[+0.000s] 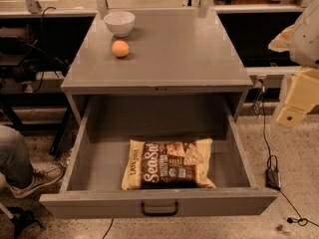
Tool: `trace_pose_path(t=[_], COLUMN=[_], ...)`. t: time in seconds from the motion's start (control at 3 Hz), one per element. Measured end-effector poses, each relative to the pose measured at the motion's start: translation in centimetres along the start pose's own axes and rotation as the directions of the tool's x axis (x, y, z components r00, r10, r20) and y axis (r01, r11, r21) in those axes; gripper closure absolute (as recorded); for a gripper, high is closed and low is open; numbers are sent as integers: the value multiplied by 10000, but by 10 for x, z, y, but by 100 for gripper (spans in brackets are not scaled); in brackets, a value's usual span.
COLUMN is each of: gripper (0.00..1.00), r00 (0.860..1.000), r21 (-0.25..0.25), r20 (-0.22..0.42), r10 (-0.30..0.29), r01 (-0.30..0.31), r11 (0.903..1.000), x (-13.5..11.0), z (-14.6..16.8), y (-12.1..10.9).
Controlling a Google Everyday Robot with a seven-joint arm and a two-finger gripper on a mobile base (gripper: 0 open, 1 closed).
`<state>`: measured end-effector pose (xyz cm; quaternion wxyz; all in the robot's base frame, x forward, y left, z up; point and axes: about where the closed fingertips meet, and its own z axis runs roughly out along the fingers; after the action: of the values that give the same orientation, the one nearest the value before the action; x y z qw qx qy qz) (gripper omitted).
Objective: Pick brown chip bag from top drawer and place on counter
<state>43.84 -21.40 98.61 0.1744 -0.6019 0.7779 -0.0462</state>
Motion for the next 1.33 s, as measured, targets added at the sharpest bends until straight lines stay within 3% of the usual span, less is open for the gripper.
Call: trace_pose_path(t=[0.33,0.67,1.33], gripper=[0,0,0], r00=[10000,9985,9810], r21=[0,-474,-2132], r20=[0,317,1141], r10=[0,450,1568], r01=[0,-435,-1300], r11=[10000,9979,9683], x=[0,2,-6], z=[0,19,122], y=[0,2,20])
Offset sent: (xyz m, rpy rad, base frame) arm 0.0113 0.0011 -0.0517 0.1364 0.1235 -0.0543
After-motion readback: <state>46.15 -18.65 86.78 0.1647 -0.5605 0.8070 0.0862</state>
